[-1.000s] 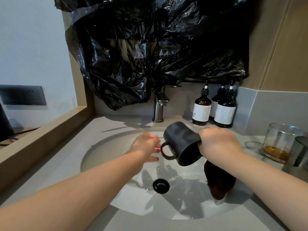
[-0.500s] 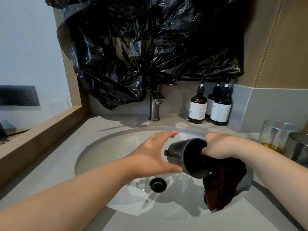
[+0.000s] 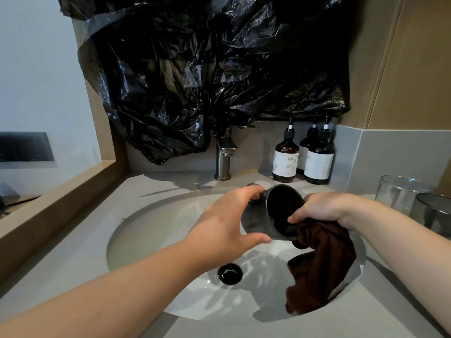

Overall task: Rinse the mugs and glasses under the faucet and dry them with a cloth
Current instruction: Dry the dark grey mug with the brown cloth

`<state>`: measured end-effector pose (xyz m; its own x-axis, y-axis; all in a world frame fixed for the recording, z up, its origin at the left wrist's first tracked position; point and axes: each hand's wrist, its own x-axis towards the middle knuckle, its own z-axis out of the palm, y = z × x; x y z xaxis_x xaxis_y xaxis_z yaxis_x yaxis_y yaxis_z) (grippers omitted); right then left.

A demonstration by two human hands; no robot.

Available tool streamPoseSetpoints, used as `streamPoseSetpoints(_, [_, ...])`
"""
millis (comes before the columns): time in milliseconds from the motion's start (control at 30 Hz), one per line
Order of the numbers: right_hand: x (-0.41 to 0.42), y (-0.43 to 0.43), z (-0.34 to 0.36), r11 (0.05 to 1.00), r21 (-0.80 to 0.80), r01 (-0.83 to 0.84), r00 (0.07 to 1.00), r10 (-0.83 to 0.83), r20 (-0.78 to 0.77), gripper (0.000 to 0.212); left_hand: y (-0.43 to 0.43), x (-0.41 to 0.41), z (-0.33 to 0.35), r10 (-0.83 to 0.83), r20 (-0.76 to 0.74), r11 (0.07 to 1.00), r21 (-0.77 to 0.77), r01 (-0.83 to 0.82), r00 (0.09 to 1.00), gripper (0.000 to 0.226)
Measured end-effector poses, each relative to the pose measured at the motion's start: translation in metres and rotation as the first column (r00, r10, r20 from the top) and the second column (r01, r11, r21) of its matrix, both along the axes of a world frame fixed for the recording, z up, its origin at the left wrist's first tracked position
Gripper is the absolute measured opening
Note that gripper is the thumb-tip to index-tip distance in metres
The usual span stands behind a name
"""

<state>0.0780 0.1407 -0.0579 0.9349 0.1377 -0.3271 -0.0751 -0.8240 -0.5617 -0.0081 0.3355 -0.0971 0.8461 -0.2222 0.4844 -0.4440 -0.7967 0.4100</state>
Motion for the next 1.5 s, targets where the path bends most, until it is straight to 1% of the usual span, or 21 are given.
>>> streamPoseSetpoints(100, [-0.002,0.002,0.001,1.0,0.025,-0.018,1.0,0.018,-0.008,0.017,-0.003,0.001,0.0,-0.043,-0.152,0.996,-0.078,0.031,0.987,0.108])
streamPoseSetpoints(167, [-0.006,0.005,0.003,0.999,0.01,-0.05,0.999,0.05,-0.011,0.022,-0.005,0.002,-0.001,-0.072,-0.214,0.996,-0.066,0.059,0.974,0.12])
streamPoseSetpoints(233, [-0.011,0.01,0.005,0.994,-0.028,-0.105,0.994,0.105,-0.012,0.026,-0.009,0.001,-0.002,-0.104,-0.225,0.994,-0.062,0.092,0.969,0.127])
streamPoseSetpoints(367, [-0.025,0.021,0.011,0.962,-0.173,-0.21,0.974,0.221,0.05,0.018,-0.01,-0.001,-0.001,-0.154,-0.197,0.983,-0.133,0.129,0.968,0.134])
streamPoseSetpoints(500, [-0.029,0.022,0.013,0.966,-0.153,-0.207,0.974,0.219,0.063,0.02,-0.005,0.004,-0.003,-0.136,-0.166,0.979,-0.176,0.106,0.977,0.136])
streamPoseSetpoints(633, [-0.026,0.014,0.019,0.977,0.034,-0.211,0.975,0.208,0.083,0.039,0.0,0.008,-0.004,-0.063,-0.104,0.967,-0.251,0.035,0.993,0.132])
streamPoseSetpoints(700, [-0.027,0.009,0.026,0.966,0.079,-0.246,0.965,0.237,0.111,0.044,0.001,0.009,-0.003,-0.031,-0.093,0.956,-0.293,0.003,0.995,0.129])
streamPoseSetpoints(767, [-0.03,0.005,0.032,0.961,0.054,-0.272,0.949,0.258,0.183,0.043,0.001,0.01,-0.003,-0.008,-0.099,0.944,-0.329,-0.025,0.995,0.129])
streamPoseSetpoints(833, [-0.03,0.004,0.037,0.969,0.127,-0.214,0.934,0.165,0.317,0.04,0.002,0.011,-0.004,0.016,-0.106,0.932,-0.357,-0.054,0.994,0.129])
streamPoseSetpoints(900, [-0.029,-0.001,0.046,0.902,0.411,-0.133,0.913,-0.05,0.404,0.035,0.002,0.011,-0.003,0.042,-0.123,0.934,-0.346,-0.082,0.992,0.128])
streamPoseSetpoints(967, [-0.03,-0.002,0.054,0.764,0.636,-0.112,0.893,-0.204,0.402,0.033,0.001,0.011,-0.003,0.055,-0.144,0.939,-0.328,-0.1,0.988,0.127])
streamPoseSetpoints(1033, [-0.033,0.003,0.056,0.71,0.69,-0.141,0.883,-0.225,0.412,0.029,0.001,0.012,-0.002,0.047,-0.164,0.932,-0.348,-0.102,0.985,0.124])
streamPoseSetpoints(1100, [-0.038,0.016,0.049,0.688,0.693,-0.215,0.901,-0.134,0.412,0.019,0.0,0.012,-0.002,0.03,-0.165,0.931,-0.353,-0.087,0.986,0.12])
streamPoseSetpoints(1133, [-0.039,0.021,0.043,0.702,0.669,-0.244,0.921,-0.048,0.386,0.008,-0.001,0.012,-0.002,0.019,-0.159,0.935,-0.346,-0.074,0.987,0.117])
streamPoseSetpoints(1200, [-0.039,0.028,0.032,0.795,0.534,-0.287,0.938,0.122,0.324,0.029,0.0,0.013,-0.003,-0.008,-0.135,0.944,-0.329,-0.037,0.991,0.107])
streamPoseSetpoints(1267, [-0.037,0.028,0.024,0.881,0.259,-0.397,0.858,0.256,0.445,0.038,0.001,0.013,-0.003,-0.015,-0.119,0.944,-0.329,-0.026,0.993,0.098])
streamPoseSetpoints(1300, [-0.038,0.028,0.022,0.897,0.096,-0.432,0.779,0.317,0.542,0.034,0.001,0.013,-0.003,-0.008,-0.114,0.942,-0.333,-0.031,0.993,0.099])
streamPoseSetpoints(1333, [-0.04,0.028,0.021,0.891,-0.053,-0.45,0.689,0.384,0.614,0.029,0.002,0.013,-0.003,0.0,-0.111,0.943,-0.33,-0.037,0.994,0.103])
streamPoseSetpoints(1400, [-0.046,0.032,0.018,0.83,-0.24,-0.504,0.575,0.53,0.624,0.02,0.003,0.013,-0.002,0.01,-0.12,0.957,-0.286,-0.044,0.993,0.118])
streamPoseSetpoints(1433, [-0.048,0.035,0.015,0.788,-0.289,-0.543,0.561,0.597,0.573,0.018,0.002,0.013,-0.001,0.003,-0.124,0.969,-0.244,-0.033,0.992,0.123])
streamPoseSetpoints(1500, [-0.049,0.04,0.009,0.718,-0.325,-0.615,0.593,0.693,0.409,0.021,0.001,0.012,-0.001,-0.017,-0.133,0.986,-0.164,-0.005,0.991,0.127])
